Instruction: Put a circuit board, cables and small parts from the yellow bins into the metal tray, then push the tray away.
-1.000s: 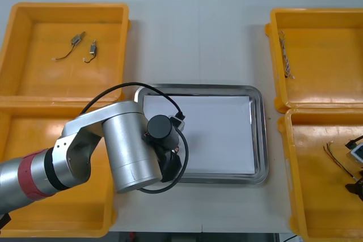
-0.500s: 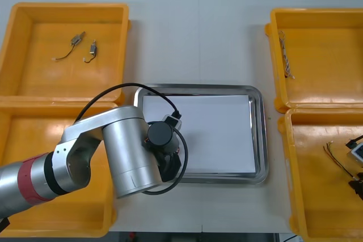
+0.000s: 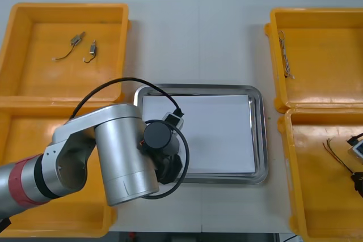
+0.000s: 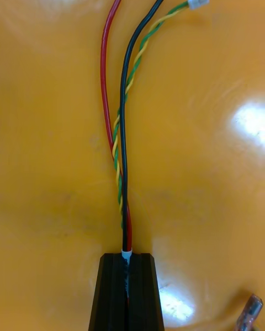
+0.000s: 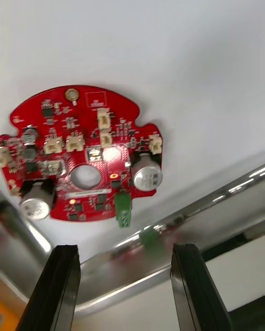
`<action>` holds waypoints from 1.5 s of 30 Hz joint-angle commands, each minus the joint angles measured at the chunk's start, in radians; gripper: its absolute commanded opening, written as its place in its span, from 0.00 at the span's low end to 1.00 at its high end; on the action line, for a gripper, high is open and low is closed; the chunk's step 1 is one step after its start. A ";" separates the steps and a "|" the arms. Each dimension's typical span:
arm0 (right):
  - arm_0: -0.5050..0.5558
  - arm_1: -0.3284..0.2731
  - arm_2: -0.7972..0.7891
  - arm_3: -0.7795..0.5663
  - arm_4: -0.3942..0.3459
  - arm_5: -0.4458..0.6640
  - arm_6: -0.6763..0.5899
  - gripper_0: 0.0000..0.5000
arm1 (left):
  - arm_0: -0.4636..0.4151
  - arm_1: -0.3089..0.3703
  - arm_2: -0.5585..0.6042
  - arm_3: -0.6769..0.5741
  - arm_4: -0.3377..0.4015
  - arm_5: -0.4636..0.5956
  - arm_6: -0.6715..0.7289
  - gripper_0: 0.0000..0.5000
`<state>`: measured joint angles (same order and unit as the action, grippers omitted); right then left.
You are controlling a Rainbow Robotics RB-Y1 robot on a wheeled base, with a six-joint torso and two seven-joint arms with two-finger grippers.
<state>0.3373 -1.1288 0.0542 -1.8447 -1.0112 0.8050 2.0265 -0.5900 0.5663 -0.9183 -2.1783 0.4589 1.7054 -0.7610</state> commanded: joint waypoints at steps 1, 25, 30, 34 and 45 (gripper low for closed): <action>0.003 -0.026 -0.129 -0.071 -0.024 0.076 -0.015 0.00 | 0.016 -0.020 0.110 -0.091 0.043 0.071 0.084 0.96; -0.093 -0.086 -0.560 -0.223 -0.360 0.649 -0.042 0.00 | 0.015 0.043 0.544 -0.120 0.211 0.214 0.049 0.98; -0.129 -0.121 -0.557 -0.338 -0.365 0.643 -0.081 0.00 | 0.015 0.061 0.618 -0.120 0.211 0.214 0.040 0.98; -0.189 -0.121 -0.496 -0.438 -0.352 0.645 -0.166 0.00 | 0.016 0.076 0.668 -0.118 0.219 0.214 0.034 0.98; -0.452 -0.126 -0.208 -0.590 -0.293 0.648 -0.189 0.00 | 0.015 0.132 0.774 -0.031 0.221 0.214 0.008 0.98</action>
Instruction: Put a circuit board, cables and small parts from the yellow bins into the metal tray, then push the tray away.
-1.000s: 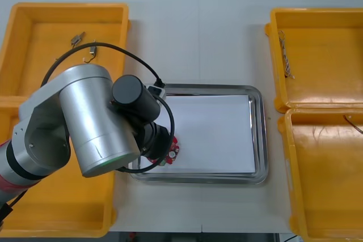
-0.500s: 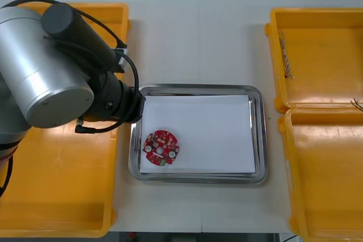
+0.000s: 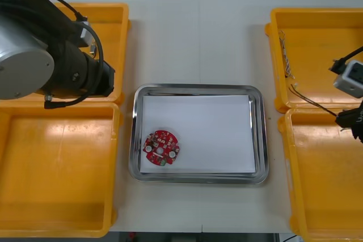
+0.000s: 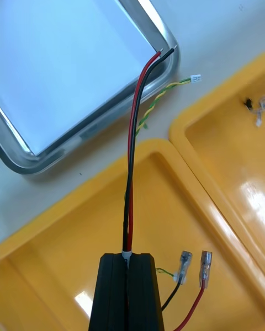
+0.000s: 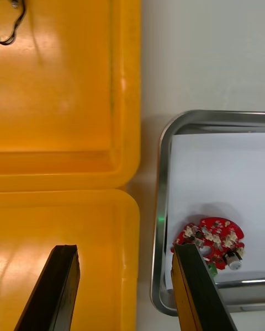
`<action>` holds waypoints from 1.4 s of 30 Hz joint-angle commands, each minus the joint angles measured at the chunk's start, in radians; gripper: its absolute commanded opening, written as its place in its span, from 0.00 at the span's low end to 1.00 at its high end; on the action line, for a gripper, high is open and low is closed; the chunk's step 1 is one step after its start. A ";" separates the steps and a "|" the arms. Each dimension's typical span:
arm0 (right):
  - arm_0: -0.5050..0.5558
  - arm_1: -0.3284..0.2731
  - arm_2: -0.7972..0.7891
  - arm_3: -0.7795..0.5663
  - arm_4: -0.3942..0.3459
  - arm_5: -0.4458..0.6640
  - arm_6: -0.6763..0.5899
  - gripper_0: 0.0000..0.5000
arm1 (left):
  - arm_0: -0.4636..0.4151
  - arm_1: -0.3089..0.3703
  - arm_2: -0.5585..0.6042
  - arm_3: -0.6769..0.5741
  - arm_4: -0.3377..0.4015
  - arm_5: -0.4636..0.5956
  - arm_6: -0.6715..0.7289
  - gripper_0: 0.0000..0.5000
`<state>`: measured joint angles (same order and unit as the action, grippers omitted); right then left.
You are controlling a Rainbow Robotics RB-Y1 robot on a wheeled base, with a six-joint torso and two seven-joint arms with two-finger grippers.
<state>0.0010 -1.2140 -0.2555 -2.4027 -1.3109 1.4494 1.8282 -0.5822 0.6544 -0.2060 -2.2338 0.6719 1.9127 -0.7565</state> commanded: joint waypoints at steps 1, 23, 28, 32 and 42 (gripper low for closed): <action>-0.176 -0.044 0.153 -0.035 0.006 0.003 0.010 0.00 | 0.007 0.047 0.080 0.036 -0.002 0.007 -0.001 0.98; -0.780 0.036 0.895 -0.081 0.213 0.049 0.020 0.00 | -0.125 0.051 0.102 0.335 -0.034 -0.064 -0.127 0.98; -0.796 0.113 1.009 -0.050 0.294 0.065 0.016 0.00 | -0.162 0.051 0.102 0.427 -0.032 -0.109 -0.196 0.98; -0.796 0.174 1.070 -0.015 0.352 0.058 0.013 0.00 | -0.188 0.050 0.100 0.497 -0.031 -0.155 -0.244 0.98; -0.796 0.252 1.220 0.108 0.513 -0.032 0.017 0.00 | -0.254 0.050 0.088 0.646 -0.031 -0.231 -0.377 0.98</action>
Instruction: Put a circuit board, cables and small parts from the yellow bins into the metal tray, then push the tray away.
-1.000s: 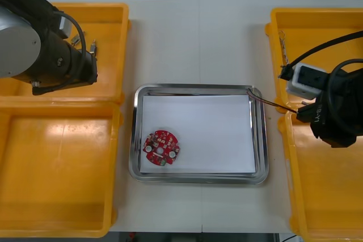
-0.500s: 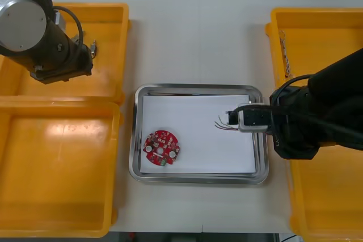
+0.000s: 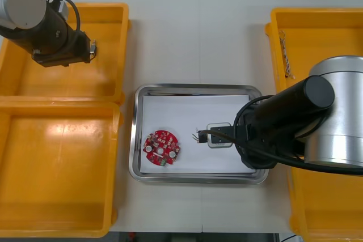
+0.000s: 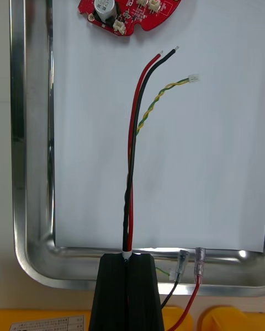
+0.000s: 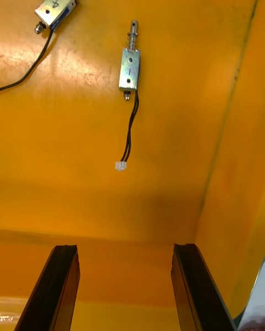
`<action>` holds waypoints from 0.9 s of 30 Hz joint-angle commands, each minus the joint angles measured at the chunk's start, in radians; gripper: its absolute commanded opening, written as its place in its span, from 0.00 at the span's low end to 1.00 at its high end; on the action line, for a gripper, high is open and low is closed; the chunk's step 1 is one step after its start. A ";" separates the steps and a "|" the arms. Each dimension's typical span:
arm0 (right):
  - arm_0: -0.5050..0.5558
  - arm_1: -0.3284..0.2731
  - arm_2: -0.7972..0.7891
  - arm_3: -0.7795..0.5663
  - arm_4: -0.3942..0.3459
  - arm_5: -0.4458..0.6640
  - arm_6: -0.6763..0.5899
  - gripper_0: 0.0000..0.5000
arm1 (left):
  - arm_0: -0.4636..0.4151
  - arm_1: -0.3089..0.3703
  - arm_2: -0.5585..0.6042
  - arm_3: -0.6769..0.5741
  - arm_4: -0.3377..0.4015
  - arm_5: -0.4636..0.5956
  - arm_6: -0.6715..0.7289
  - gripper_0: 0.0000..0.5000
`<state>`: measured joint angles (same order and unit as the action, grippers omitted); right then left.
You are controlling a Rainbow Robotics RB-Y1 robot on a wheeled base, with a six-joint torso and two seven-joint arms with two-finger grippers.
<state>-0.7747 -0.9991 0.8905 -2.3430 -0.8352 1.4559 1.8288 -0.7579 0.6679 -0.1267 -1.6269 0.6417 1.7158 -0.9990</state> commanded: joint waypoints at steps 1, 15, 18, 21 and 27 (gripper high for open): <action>-0.020 0.045 0.087 0.068 0.042 -0.049 0.018 0.00 | -0.087 0.036 0.001 0.055 -0.004 -0.047 -0.145 0.98; 0.003 0.129 0.150 0.180 0.094 -0.066 0.013 0.00 | -0.164 0.036 -0.100 0.239 -0.019 -0.252 -0.175 0.98; 0.028 0.148 0.151 0.186 0.154 -0.069 0.012 0.00 | -0.181 0.036 -0.123 0.286 -0.019 -0.304 -0.185 0.98; 0.055 0.171 0.153 0.205 0.192 -0.072 0.007 0.00 | -0.193 0.036 -0.166 0.343 -0.019 -0.389 -0.190 0.98; 0.063 0.178 0.153 0.214 0.194 -0.068 0.004 0.16 | -0.209 0.028 -0.217 0.421 -0.022 -0.478 -0.196 0.98</action>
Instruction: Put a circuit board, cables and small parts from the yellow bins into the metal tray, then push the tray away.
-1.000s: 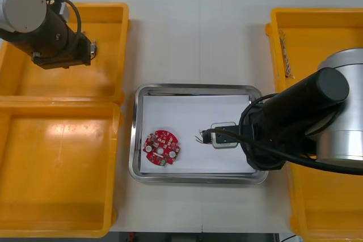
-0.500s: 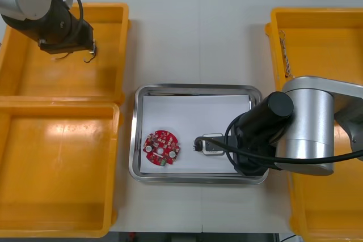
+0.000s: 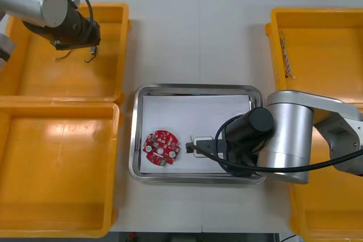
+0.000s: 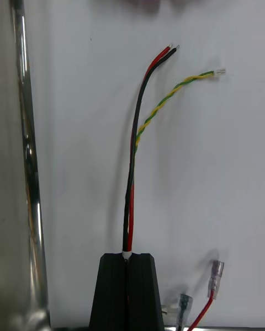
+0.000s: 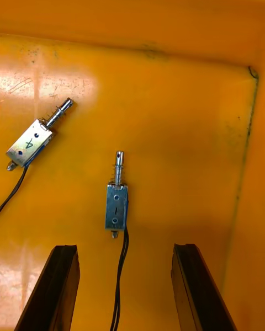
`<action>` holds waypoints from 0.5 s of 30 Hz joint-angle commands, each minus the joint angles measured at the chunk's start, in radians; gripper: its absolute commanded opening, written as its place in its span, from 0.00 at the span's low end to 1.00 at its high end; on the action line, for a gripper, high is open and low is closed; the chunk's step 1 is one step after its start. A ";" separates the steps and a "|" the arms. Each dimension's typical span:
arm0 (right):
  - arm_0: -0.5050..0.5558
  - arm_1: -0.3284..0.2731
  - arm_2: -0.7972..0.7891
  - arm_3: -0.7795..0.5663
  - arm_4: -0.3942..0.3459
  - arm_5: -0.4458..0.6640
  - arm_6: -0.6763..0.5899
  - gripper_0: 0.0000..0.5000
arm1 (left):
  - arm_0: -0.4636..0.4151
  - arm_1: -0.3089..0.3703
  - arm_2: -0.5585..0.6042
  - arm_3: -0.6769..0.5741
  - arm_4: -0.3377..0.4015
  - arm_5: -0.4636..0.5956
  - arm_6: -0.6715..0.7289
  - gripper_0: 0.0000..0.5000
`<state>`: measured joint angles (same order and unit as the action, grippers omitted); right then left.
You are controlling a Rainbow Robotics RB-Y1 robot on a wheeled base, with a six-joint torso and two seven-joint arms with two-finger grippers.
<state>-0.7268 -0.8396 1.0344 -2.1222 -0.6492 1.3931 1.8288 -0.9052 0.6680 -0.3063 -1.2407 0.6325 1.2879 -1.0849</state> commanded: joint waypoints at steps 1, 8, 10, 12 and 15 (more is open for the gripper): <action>0.017 0.019 0.009 -0.007 0.008 -0.005 0.003 0.28 | -0.061 0.027 -0.037 0.040 -0.013 -0.055 -0.112 0.98; 0.035 0.028 0.009 -0.007 0.026 -0.003 0.003 1.00 | -0.061 0.002 -0.059 0.076 -0.051 -0.079 -0.124 0.98; 0.035 0.028 0.009 -0.010 0.034 -0.003 0.003 1.00 | -0.061 -0.002 -0.060 0.083 -0.053 -0.088 -0.125 0.98; 0.035 0.028 0.007 -0.016 0.040 -0.003 0.003 1.00 | -0.061 -0.010 -0.060 0.089 -0.059 -0.107 -0.125 0.98; 0.035 0.028 -0.008 -0.032 0.042 0.007 0.004 1.00 | -0.060 -0.016 -0.059 0.095 -0.062 -0.125 -0.125 0.98</action>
<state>-0.7033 -0.8302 1.0344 -2.1199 -0.6160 1.3933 1.8288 -0.9107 0.6652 -0.3534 -1.1489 0.5866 1.1886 -1.0855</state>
